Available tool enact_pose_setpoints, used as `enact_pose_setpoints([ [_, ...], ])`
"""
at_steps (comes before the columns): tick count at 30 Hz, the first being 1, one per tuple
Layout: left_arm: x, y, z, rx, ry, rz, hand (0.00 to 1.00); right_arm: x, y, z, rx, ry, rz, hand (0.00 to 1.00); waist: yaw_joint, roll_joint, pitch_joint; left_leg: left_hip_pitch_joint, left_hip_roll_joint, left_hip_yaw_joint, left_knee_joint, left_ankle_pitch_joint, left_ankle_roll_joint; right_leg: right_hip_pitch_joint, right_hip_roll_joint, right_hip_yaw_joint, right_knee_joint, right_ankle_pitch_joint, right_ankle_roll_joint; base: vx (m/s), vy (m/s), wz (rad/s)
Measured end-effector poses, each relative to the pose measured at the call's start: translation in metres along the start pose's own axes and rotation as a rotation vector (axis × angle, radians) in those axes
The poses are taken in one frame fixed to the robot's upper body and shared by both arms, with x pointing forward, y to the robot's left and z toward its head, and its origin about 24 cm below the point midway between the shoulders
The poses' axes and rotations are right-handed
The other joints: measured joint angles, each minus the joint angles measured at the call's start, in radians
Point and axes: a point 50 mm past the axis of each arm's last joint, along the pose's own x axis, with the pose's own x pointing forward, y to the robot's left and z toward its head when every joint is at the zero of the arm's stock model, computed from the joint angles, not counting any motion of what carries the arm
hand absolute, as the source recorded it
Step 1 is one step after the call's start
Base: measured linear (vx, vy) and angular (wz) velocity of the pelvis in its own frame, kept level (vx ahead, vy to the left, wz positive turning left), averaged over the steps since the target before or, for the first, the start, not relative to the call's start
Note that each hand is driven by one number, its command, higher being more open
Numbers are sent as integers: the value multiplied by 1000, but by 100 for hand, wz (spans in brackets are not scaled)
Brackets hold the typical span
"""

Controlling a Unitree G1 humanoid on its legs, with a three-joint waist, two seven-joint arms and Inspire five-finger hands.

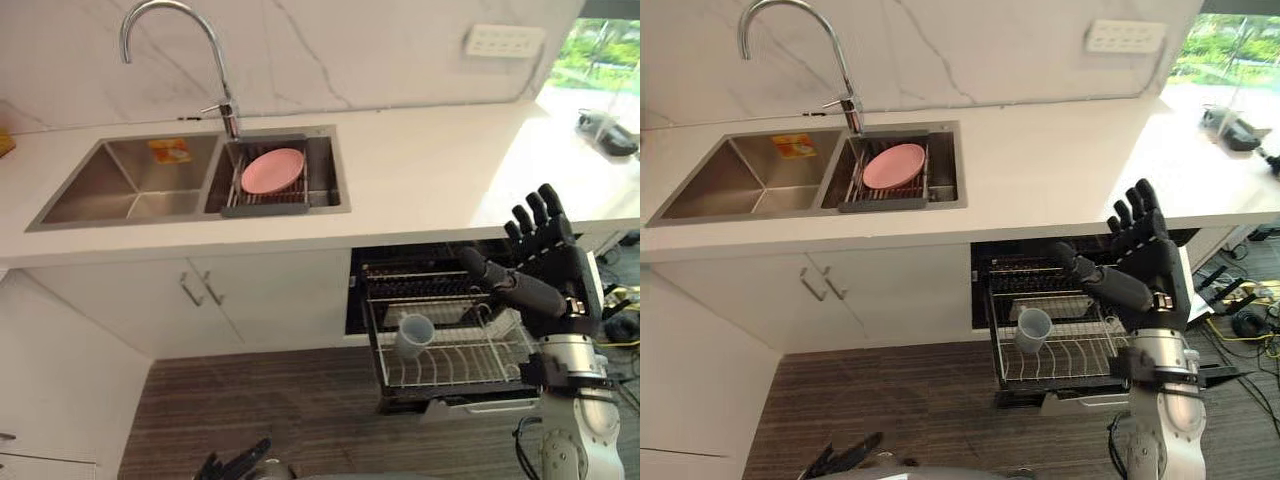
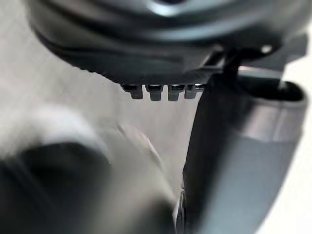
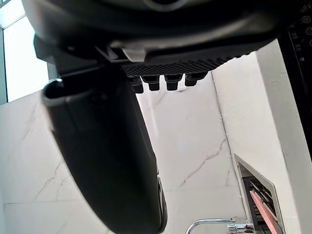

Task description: Walk over to the sink, pick up the cup, carry it to the dishwasher, place the cup inside the dishwasher, then close the dishwasher door

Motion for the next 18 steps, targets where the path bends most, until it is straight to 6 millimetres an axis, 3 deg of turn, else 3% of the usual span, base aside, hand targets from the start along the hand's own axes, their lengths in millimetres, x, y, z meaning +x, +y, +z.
enact_pose_setpoints([
  [2, 0, 3, 4, 13, -29, 7, 100, 10, 0, 8, 3, -56, 1, 100, -8, -6, 3, -2, -36, -34, -37, 1, 20, -1, -20, -22, -3, 10, 18, -6, 102, 27],
  [5, 1, -8, 6, 32, -42, -49, 100, 16, 0, 13, 10, -95, -25, 100, -11, -16, 8, 2, -92, -41, -92, 21, 36, -16, -69, -38, 17, 5, 11, -49, 79, 27],
  [6, 2, -10, 7, 71, -51, -62, 100, 15, 0, 11, 16, -94, -49, 100, -13, -14, 7, 3, -118, -45, -107, 20, 36, -25, -97, -48, 45, -4, -9, -25, 113, 23],
  [9, 2, -14, 9, 100, -71, -74, 100, 11, 4, -10, 35, -25, -107, 100, -8, 0, 6, 9, -137, -39, -137, 14, 60, -96, -136, -86, 183, 22, -167, 1, 152, 0],
  [10, 2, -13, 8, 99, -69, -70, 100, 11, 7, -16, 40, -3, -101, 100, -7, 2, 6, 15, -136, -33, -149, 14, 70, -110, -136, -79, 202, 33, -187, 40, 173, -29],
  [11, 3, -11, 11, 100, -74, -67, 100, 10, 16, -24, 35, 31, -70, 100, -6, -1, 12, 30, -137, -27, -162, 13, 84, -144, -126, -22, 265, 25, -187, 51, 158, -10],
  [13, 5, -14, 20, 114, -91, -75, 100, 4, 21, -28, 7, 65, -41, 100, -18, -7, 17, 39, -135, -62, -172, 15, 103, -163, -37, 107, 323, -44, -132, 71, 67, 38],
  [15, 7, -22, 34, 120, -135, -99, 100, -9, 15, -23, -10, 76, -62, 100, -28, -12, 15, 64, -140, -120, -197, 30, 121, -160, 109, 226, 315, -134, -87, 170, 20, 79],
  [18, 6, -25, 42, 121, -156, -107, 100, -22, 13, -11, 9, 44, -57, 100, -38, -16, 13, 103, -148, -173, -202, 31, 121, -156, 206, 269, 230, -153, -102, 179, -38, 60],
])
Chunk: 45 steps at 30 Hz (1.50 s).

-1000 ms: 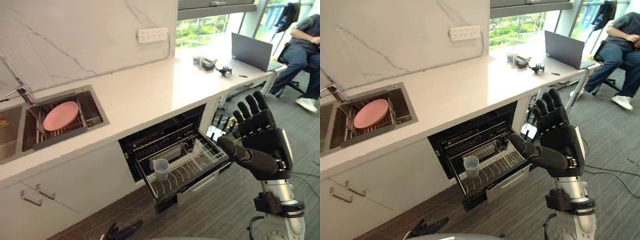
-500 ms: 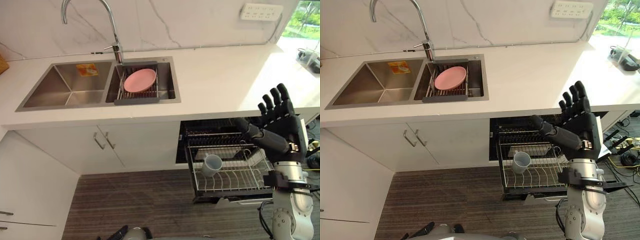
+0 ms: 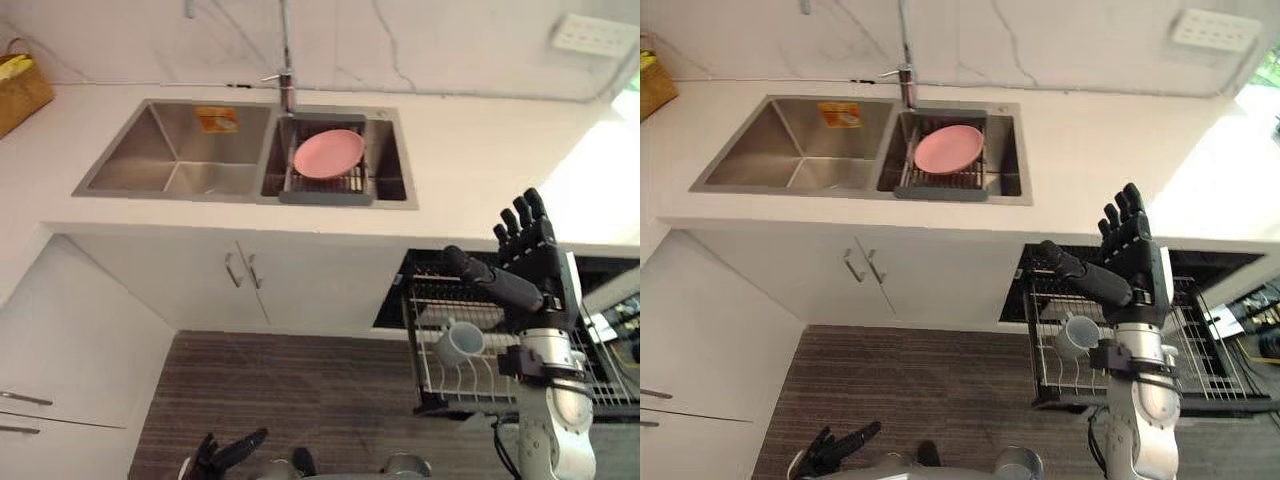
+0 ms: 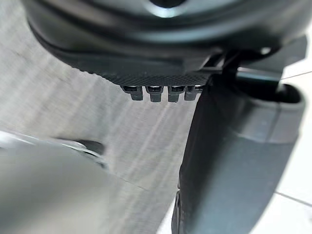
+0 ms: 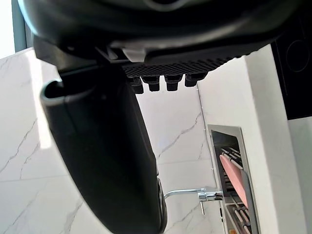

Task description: Walk over to the sink, pick up the cup, carry it to the dishwasher, place the cup inside the dishwasher, then close the dishwasher door

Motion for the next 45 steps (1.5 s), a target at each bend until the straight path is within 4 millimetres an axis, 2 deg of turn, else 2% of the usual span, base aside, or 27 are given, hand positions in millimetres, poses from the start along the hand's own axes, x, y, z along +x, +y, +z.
enact_pose_setpoints([
  [2, 0, 1, 4, 2, -12, 1, 100, -7, -1, 5, 21, -24, 0, 100, 1, -17, -5, 4, -10, -19, 19, -14, -15, 3, -7, -11, -75, 44, -39, 128, -91, 40],
  [5, -3, 1, -5, -11, 10, 4, 100, -8, -1, 12, 39, -59, 0, 100, 7, -13, -8, 21, 25, -21, 47, -55, -43, 61, 25, -28, -121, 44, -45, 104, -105, 9],
  [8, -8, 1, -19, -35, 42, 4, 100, -7, 5, 24, 42, -114, 21, 100, 26, -11, -16, 37, 45, 1, 51, -73, -56, 84, 48, -9, -151, 49, -52, 69, -64, -19],
  [12, -10, -1, -17, -10, 17, 1, 100, -7, 12, 35, 52, -170, 23, 100, 31, -9, -16, 33, 51, 12, 83, -85, -67, 101, 51, -9, -169, 51, -53, 39, -9, -4],
  [15, -11, -1, -16, -7, 13, 12, 100, -7, 17, 32, 74, -162, 32, 100, 34, -2, -10, -18, 75, 47, 251, -119, -86, 110, 48, -1, -145, 29, -56, -20, -2, -5],
  [16, -10, -1, -14, 1, 3, 12, 100, -9, 19, 32, 77, -154, 41, 100, 33, 4, -4, -88, 100, 66, 424, -119, -86, 109, 39, -3, -115, 9, -58, -43, -15, 3],
  [17, -11, -3, -13, 2, -3, 8, 100, -11, 20, 34, 72, -155, 42, 100, 34, 15, 1, -119, 121, 78, 505, -117, -86, 113, 41, -6, -103, -7, -67, -42, -5, 11],
  [18, -12, -6, -14, 15, -6, -3, 100, -13, 20, 37, 64, -156, 41, 100, 33, 35, 10, -163, 159, 89, 622, -102, -91, 124, 49, -10, -88, -25, -73, -23, 37, 11],
  [20, -15, -6, -20, 27, 11, -5, 100, -16, 19, 37, 58, -148, 27, 100, 28, 43, 13, -238, 209, 104, 775, -72, -109, 154, 43, -16, -91, -34, -77, 22, 98, 7],
  [21, -16, -4, -23, 27, 21, 2, 100, -16, 17, 38, 52, -151, 4, 100, 31, 42, 13, -245, 226, 107, 706, -132, -103, 171, 32, -13, -100, -34, -76, 74, 102, -1],
  [22, -16, -4, -23, 23, 22, 3, 100, -16, 16, 38, 49, -153, -10, 100, 32, 40, 12, -239, 226, 110, 625, -144, -106, 177, 24, -11, -105, -35, -75, 112, 119, -6],
  [24, -17, -3, -26, 18, 35, 7, 100, -17, 10, 40, 38, -160, -60, 100, 40, 40, 12, -214, 225, 91, 313, -108, -123, 191, -14, 10, -106, -53, -44, 176, 192, -11],
  [25, -17, -3, -27, 4, 37, 7, 100, -17, 10, 40, 36, -156, -69, 100, 44, 40, 12, -210, 225, 90, 286, -62, -137, 198, -22, 23, -106, -59, -33, 269, 281, -28],
  [26, -17, -4, -29, -4, 39, 5, 100, -17, 10, 39, 33, -151, -75, 100, 52, 40, 10, -185, 205, 101, 273, -4, -112, 209, -42, 54, -108, -72, -11, 311, 326, -33],
  [27, -17, -4, -28, 5, 32, 5, 100, -17, 13, 37, 46, -143, -67, 100, 53, 34, 1, -187, 183, 119, 294, -32, -88, 210, -66, 85, -123, -73, -5, 322, 336, -37],
  [28, -17, -4, -27, 15, 25, 7, 100, -15, 16, 36, 51, -142, -53, 100, 54, 38, -4, -195, 182, 132, 317, -45, -73, 210, -73, 98, -135, -69, 1, 292, 302, -44],
  [29, -17, -4, -26, 15, 17, 13, 100, -13, 21, 35, 62, -139, -30, 100, 59, 33, -3, -208, 181, 144, 369, -78, -68, 213, -84, 124, -160, -49, 30, 273, 263, -50],
  [32, -17, -3, -26, 35, 21, 29, 100, -7, 26, 36, 65, -158, -13, 100, 65, 16, -17, -203, 149, 127, 405, -170, -55, 225, -111, 165, -187, -18, 50, 254, 243, -40],
  [34, -15, 1, -28, 65, 43, 42, 100, -8, 25, 35, 73, -156, -29, 100, 63, 7, -34, -162, 126, 144, 362, -198, -52, 181, -131, 178, -84, -13, 44, 235, 198, -28],
  [36, -14, 4, -32, 98, 66, 60, 100, -6, 27, 34, 76, -160, -25, 100, 61, 4, -38, -98, 92, 157, 286, -198, -51, 67, -146, 207, 151, 22, 44, 171, 115, -42],
  [37, -14, 7, -32, 141, 69, 73, 100, -2, 29, 32, 85, -161, -17, 100, 51, -1, -39, -54, 80, 169, 246, -196, -53, -19, -157, 210, 313, 73, 45, 207, 97, -44],
  [38, -14, 10, -33, 161, 77, 82, 100, 2, 29, 25, 93, -145, -18, 100, 36, -2, -43, -7, 79, 189, 214, -184, -43, -76, -161, 194, 412, 85, 43, 216, 78, -48],
  [39, -14, 12, -33, 171, 83, 88, 100, 4, 29, 18, 98, -121, -22, 100, 28, -3, -45, 19, 82, 209, 194, -176, -36, -109, -163, 153, 431, 80, 31, 258, 38, -41],
  [40, -12, 14, -29, 178, 80, 96, 100, 5, 26, 8, 104, -85, -35, 100, 27, -16, -57, 42, 88, 222, 179, -176, -39, -151, -159, 53, 372, 69, 6, 228, 6, -30],
  [43, -6, 11, -16, 149, 74, 82, 100, 4, 26, 1, 124, -50, -21, 100, 28, -40, -64, 46, 98, 205, 188, -175, -40, -158, -118, -53, 172, 80, -34, 256, -89, -23],
  [44, -3, 8, -12, 124, 79, 70, 100, 5, 32, -1, 135, -47, 22, 100, 29, -44, -71, 47, 108, 183, 207, -178, -44, -110, -89, -73, 57, 97, -42, 224, -147, -56],
  [45, -3, 4, -13, 105, 87, 52, 100, 8, 38, -1, 141, -52, 69, 100, 30, -21, -69, 36, 135, 144, 245, -184, -56, -57, -55, -73, -45, 133, -31, 208, -131, -58],
])
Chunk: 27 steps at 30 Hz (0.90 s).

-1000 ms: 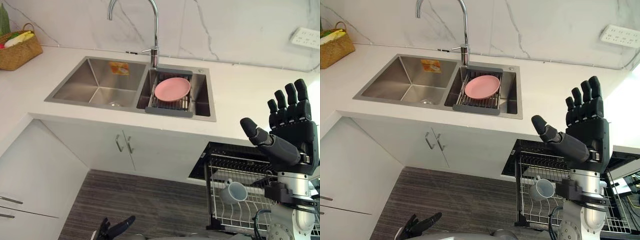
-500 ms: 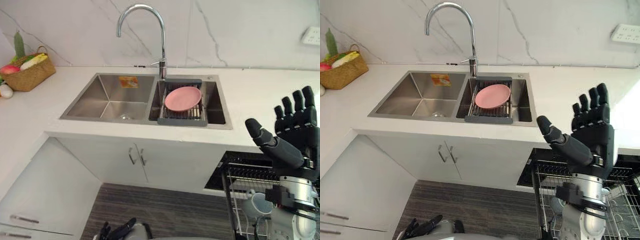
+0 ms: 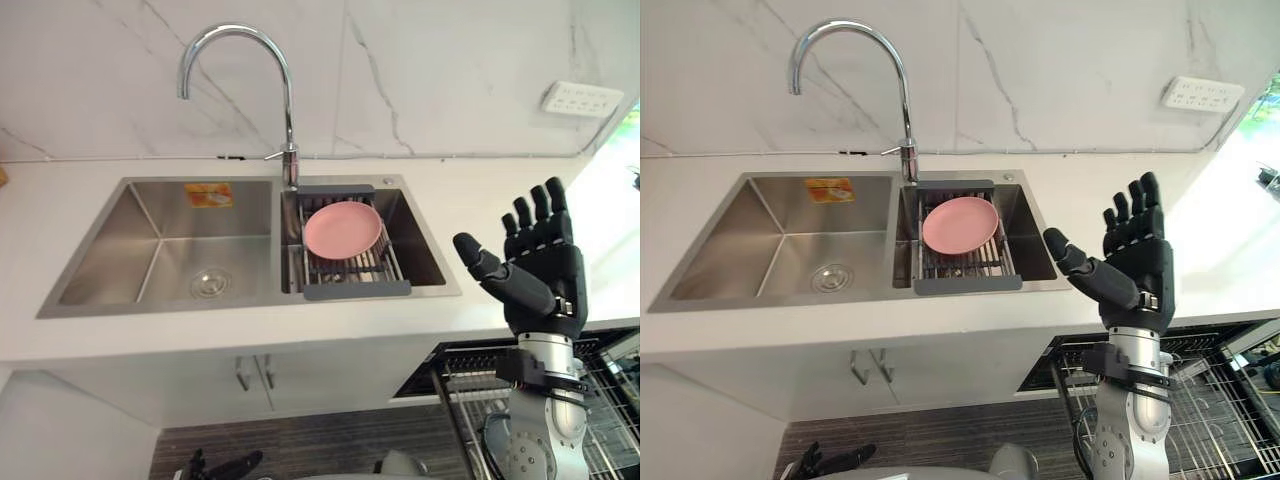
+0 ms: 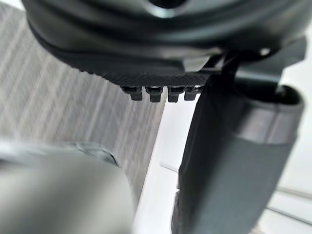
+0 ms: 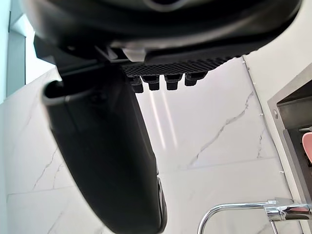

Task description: Walk over to the sink, pick up the cup, carry it to the dishwasher, place the cup inside the dishwasher, then close the dishwasher door

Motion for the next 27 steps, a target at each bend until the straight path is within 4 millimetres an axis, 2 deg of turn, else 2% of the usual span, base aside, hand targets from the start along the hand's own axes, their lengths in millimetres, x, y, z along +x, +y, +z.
enact_pose_setpoints([
  [1, 1, -3, 2, -2, -5, -13, 100, 2, 2, 0, -1, -4, 17, 100, 0, 2, 3, -13, 9, -20, 17, -5, -10, 19, 10, 1, -36, 14, 4, 139, -84, -43],
  [3, 3, -20, 11, 19, -27, -78, 100, 12, 0, 2, -24, -23, 42, 100, 0, 21, 1, 27, 8, -94, -118, 16, -66, 39, 34, 13, -76, 28, 13, 67, -21, -28],
  [8, 4, -26, 14, 14, -36, -85, 100, 22, 6, 6, -61, -54, 107, 100, 2, 16, -1, 59, -4, -101, -145, 30, -65, 163, 47, -14, -275, 103, 46, 116, 57, 6],
  [10, 4, -23, 12, 15, -28, -72, 100, 24, 9, 9, -68, -68, 138, 100, 13, 21, 3, 66, -7, -102, -139, 29, -66, 188, 51, -20, -308, 108, 48, 102, -8, 7],
  [12, 5, -19, 7, 23, -9, -56, 100, 26, 10, 10, -72, -70, 162, 100, 23, 27, 11, 34, 4, -104, -59, 23, -75, 198, 52, -25, -309, 106, 47, 57, -47, 9],
  [13, 5, -17, 9, 25, -19, -43, 100, 27, 10, 11, -79, -73, 173, 100, 23, 25, 25, -4, 19, -103, 32, 21, -78, 212, 53, -40, -311, 105, 46, 37, -53, 25],
  [14, 6, -15, 12, 37, -31, -31, 100, 28, 10, 13, -96, -71, 187, 100, 24, 36, 46, -38, 33, -103, 128, 21, -78, 234, 50, -54, -313, 103, 40, 38, -21, 35],
  [15, 6, -14, 13, 34, -36, -22, 100, 30, 9, 15, -107, -74, 195, 100, 26, 34, 64, -80, 39, -104, 211, 20, -77, 250, 39, -60, -313, 96, 30, 36, 35, 31],
  [16, 6, -14, 13, 31, -39, -21, 100, 31, 7, 16, -115, -75, 190, 100, 33, 32, 73, -107, 26, -109, 177, -24, -65, 251, 16, -62, -314, 94, 35, 28, 92, 20],
  [17, 5, -14, 13, 35, -40, -23, 100, 33, 5, 16, -119, -78, 181, 100, 32, 35, 74, -109, 14, -112, 97, -15, -67, 246, 8, -63, -313, 96, 37, 22, 85, 14],
  [18, 4, -15, 9, 58, -39, -25, 100, 36, 1, 16, -127, -82, 164, 100, 30, 54, 81, -105, 12, -113, -36, 86, -51, 250, 6, -70, -315, 94, 49, 19, 87, 5],
  [19, 4, -15, 8, 61, -37, -23, 100, 36, 1, 16, -126, -79, 160, 100, 32, 52, 81, -99, 6, -112, -37, 86, -49, 251, 4, -68, -317, 95, 55, 40, 82, 6],
  [21, 1, -7, -1, 82, -26, -1, 100, 34, 2, 13, -120, -68, 159, 100, 30, 44, 86, -85, -47, -106, -92, 105, -24, 257, -36, -71, -344, 105, 69, 41, 108, 6],
  [24, -1, -6, -4, 81, -27, 5, 100, 34, 6, 11, -157, -58, 172, 100, 40, 39, 85, -68, -77, -92, -125, 115, -9, 251, -61, -60, -347, 111, 79, 14, 85, -4],
  [27, -1, -6, 0, 101, -43, 7, 100, 34, 14, 16, -152, -80, 206, 100, 42, 34, 79, -49, -83, -77, -146, 116, -8, 250, -65, -47, -348, 112, 80, 12, 25, -14],
])
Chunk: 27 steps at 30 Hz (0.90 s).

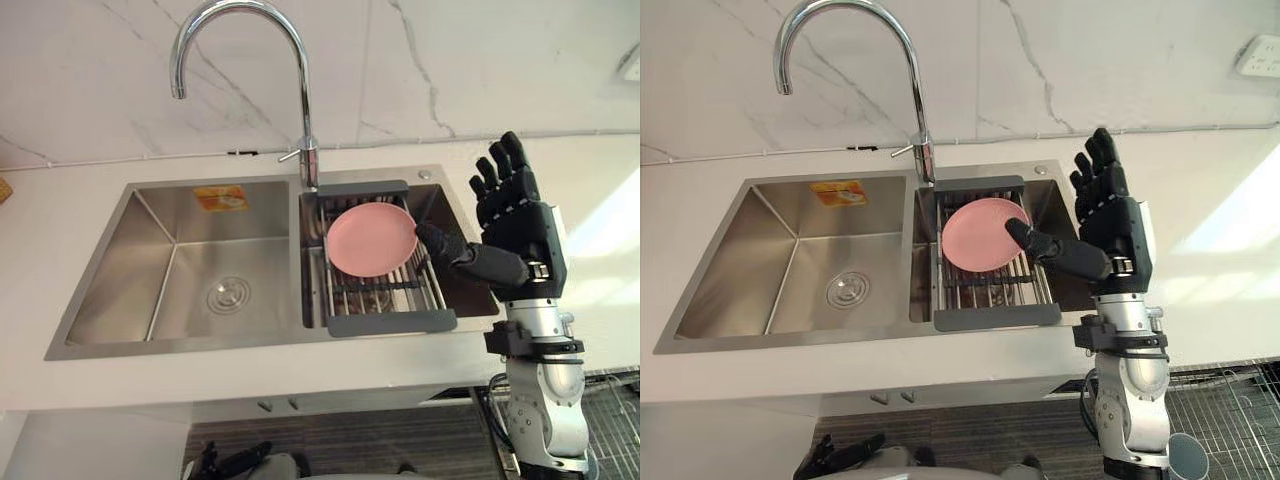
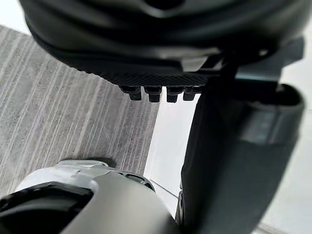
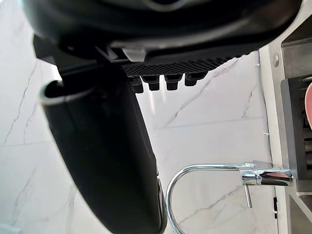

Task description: Walk over to the sink, pick up the cup, carry it to the dishwasher, place the cup inside the dishwasher, then close the dishwasher door

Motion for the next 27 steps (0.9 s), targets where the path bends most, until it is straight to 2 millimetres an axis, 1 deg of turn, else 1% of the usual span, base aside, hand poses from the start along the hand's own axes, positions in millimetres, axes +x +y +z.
enact_pose_setpoints([
  [3, 0, 0, 5, 20, -19, -15, 100, 1, 1, 12, -57, -40, 11, 100, -5, -13, -18, 9, -2, 0, -13, 0, 0, -1, 1, -1, 6, 1, 1, 8, -6, -2],
  [4, 0, 0, 5, 20, -19, -18, 100, 2, 1, 13, -71, -39, 11, 100, -6, -14, -22, 13, -4, -1, -16, 0, 0, -3, 1, -2, 14, 1, 1, 0, 0, 0],
  [5, 1, -1, 6, 21, -19, -30, 100, 2, -1, 13, -113, -29, 9, 100, -12, -13, -29, 17, -2, -8, -21, 0, 1, -20, 2, -5, 54, 0, 1, 0, 0, 0],
  [7, 1, -4, 8, 35, -22, -59, 100, 2, -5, 13, -206, -6, -7, 100, -17, -3, -35, 17, 5, -20, -37, -2, 3, -94, 0, -3, 176, -6, -1, -27, 64, -14],
  [8, 2, -4, 9, 52, -27, -70, 100, 3, -7, 11, -258, 10, -7, 100, -17, -6, -31, 22, 13, -13, -49, -1, 8, -173, -16, 5, 313, -23, -20, -34, 75, -31],
  [9, 2, -2, 10, 62, -28, -72, 100, 4, -7, 10, -285, 16, -3, 100, -18, -10, -26, 32, 12, -2, -51, 3, 14, -212, -29, 13, 394, -30, -32, -23, 85, -36],
  [10, 2, 0, 10, 99, -27, -73, 100, 5, -7, 9, -347, 31, 8, 100, -24, -15, -18, 57, 10, 15, -55, 5, 20, -262, -57, 36, 506, -46, -50, -4, 65, -16],
  [11, 2, 5, 9, 128, -21, -67, 100, 5, -8, 7, -406, 48, 15, 100, -36, -19, -24, 74, 7, 16, -60, 5, 20, -270, -66, 25, 515, -63, -67, 13, 53, -7],
  [12, 3, 8, 10, 138, -20, -61, 100, 5, -8, 7, -431, 49, 18, 100, -40, -24, -27, 79, 6, 16, -65, 5, 20, -269, -65, 16, 490, -63, -68, 36, -6, -4],
  [13, 5, 16, 17, 136, -8, -33, 100, 9, -6, 8, -512, 40, 37, 100, -41, -42, -36, 82, 4, 21, -63, 4, 18, -270, -53, 5, 380, -24, -80, 42, -40, -9],
  [14, 6, 20, 18, 134, -2, -23, 100, 11, -5, 8, -537, 36, 48, 100, -41, -48, -37, 82, 1, 23, -59, 1, 13, -270, -50, 6, 349, 24, -81, 50, -93, -15],
  [15, 7, 21, 18, 131, 12, -17, 100, 14, -4, 10, -592, 33, 68, 100, -41, -53, -40, 83, 5, 24, -48, -5, 4, -261, -39, 7, 329, 24, -71, 28, -103, -19],
  [16, 7, 22, 20, 123, 18, -17, 100, 19, -4, 13, -684, 26, 103, 100, -40, -44, -38, 80, 16, 27, -44, -8, -3, -237, -21, 6, 281, 26, -68, 16, -107, -18],
  [17, 8, 23, 22, 125, 18, -16, 100, 21, -5, 15, -727, 22, 118, 100, -40, -43, -37, 75, 20, 28, -42, -9, -7, -222, -14, 0, 248, 28, -65, -13, -115, -17],
  [18, 9, 24, 25, 129, 21, -12, 100, 26, -6, 19, -825, 15, 151, 100, -39, -44, -37, 62, 28, 30, -29, -14, -18, -188, 6, -11, 160, 44, -40, -17, -76, -8],
  [19, 9, 25, 26, 131, 21, -11, 100, 29, -6, 21, -875, 9, 168, 100, -38, -44, -37, 55, 32, 30, -20, -17, -22, -169, 14, -16, 116, 56, -23, -38, -135, -8],
  [20, 10, 23, 28, 130, 23, -17, 100, 34, -7, 27, -961, -5, 199, 100, -39, -37, -33, 49, 48, 29, -9, -22, -30, -137, 36, -25, 50, 87, -28, -45, -133, -6],
  [21, 10, 22, 28, 129, 31, -19, 100, 40, -8, 32, -1038, -16, 237, 100, -39, -33, -31, 50, 61, 29, 1, -27, -38, -112, 56, -30, 7, 105, -33, -55, -154, -5],
  [24, 10, 19, 28, 122, 42, -27, 100, 47, -5, 41, -1143, -34, 315, 100, -34, -33, -31, 51, 87, 31, 16, -37, -55, -88, 85, -34, -35, 116, -44, -44, -104, -6],
  [27, 10, 14, 27, 101, 50, -50, 100, 45, 2, 42, -1188, -31, 398, 100, -35, -31, -31, 44, 97, 31, 18, -36, -62, -87, 100, -38, -50, 120, -50, -12, -68, -2],
])
